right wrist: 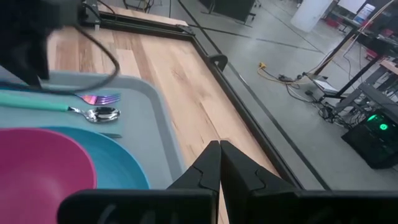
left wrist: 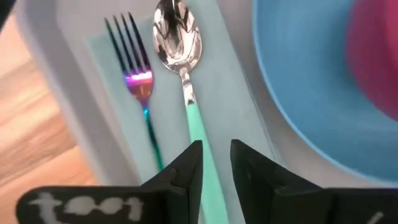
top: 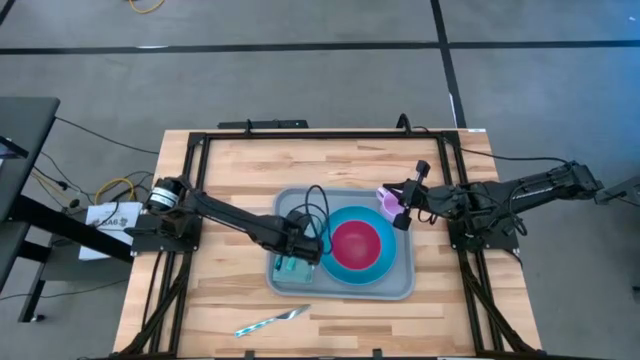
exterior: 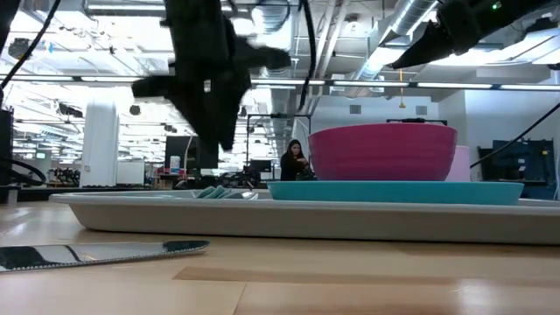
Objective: Set up tray
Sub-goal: Put the white knife on top of the blue napkin
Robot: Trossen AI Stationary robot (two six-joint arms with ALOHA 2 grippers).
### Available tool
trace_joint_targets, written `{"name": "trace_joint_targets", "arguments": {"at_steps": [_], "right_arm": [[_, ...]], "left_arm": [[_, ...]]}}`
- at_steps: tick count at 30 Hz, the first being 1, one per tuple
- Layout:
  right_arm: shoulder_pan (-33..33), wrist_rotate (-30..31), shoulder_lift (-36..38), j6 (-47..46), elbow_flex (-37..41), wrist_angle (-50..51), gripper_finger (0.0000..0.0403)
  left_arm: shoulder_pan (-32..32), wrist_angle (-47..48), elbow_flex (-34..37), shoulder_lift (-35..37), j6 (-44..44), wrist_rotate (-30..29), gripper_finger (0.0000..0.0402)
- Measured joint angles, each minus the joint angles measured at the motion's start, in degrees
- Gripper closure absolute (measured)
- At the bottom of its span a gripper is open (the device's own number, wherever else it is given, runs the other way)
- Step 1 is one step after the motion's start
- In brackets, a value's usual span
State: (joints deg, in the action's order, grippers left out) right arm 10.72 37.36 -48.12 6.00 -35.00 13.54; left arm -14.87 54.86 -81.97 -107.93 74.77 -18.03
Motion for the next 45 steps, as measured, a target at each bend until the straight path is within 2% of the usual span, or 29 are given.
{"name": "trace_joint_targets", "arguments": {"at_steps": [4,8,15,20,25,29,33,37,42,45], "right_arm": [[0.02,-0.01,0.0,-0.75,0.0,0.24,0.0403],[0.55,-0.04,0.0,-4.96,0.02,1.18,0.0403],[0.44,-0.04,0.0,-6.03,0.02,1.0,0.0403],[0.44,-0.04,0.0,-6.03,0.02,0.99,0.0403],[0.44,-0.04,0.01,-6.03,0.02,1.01,0.0403],[0.44,-0.04,0.02,-6.03,0.02,0.99,0.0403],[0.44,-0.04,0.01,-6.03,0.02,0.99,0.0403],[0.44,-0.04,0.0,-6.03,0.02,0.99,0.0403],[0.44,-0.04,0.01,-6.03,0.02,0.99,0.0403],[0.44,-0.04,0.0,-6.03,0.02,0.99,0.0403]], "left_arm": [[-3.51,7.61,-5.63,0.07,2.06,-1.07,0.0344],[-8.23,12.76,-9.02,0.07,5.5,-5.01,0.0356],[-16.99,18.04,-10.39,0.07,10.34,-6.86,0.038],[-21.52,17.64,-10.39,0.07,4.28,-5.93,0.039],[-24.17,17.49,-10.39,0.07,-1.16,-12.04,0.0386],[-24.63,17.64,-10.36,0.07,-8.44,-13.55,0.037],[-24.41,17.4,-10.36,0.07,-11.39,-9.34,0.0337],[-24.27,15.86,-10.31,0.07,-10.5,-5.01,0.0292],[-24.95,2.84,-7.22,0.01,-9.63,-1.54,0.0239],[-25.2,-5.53,-5.05,-0.68,-9.73,1.55,0.0223]]}}
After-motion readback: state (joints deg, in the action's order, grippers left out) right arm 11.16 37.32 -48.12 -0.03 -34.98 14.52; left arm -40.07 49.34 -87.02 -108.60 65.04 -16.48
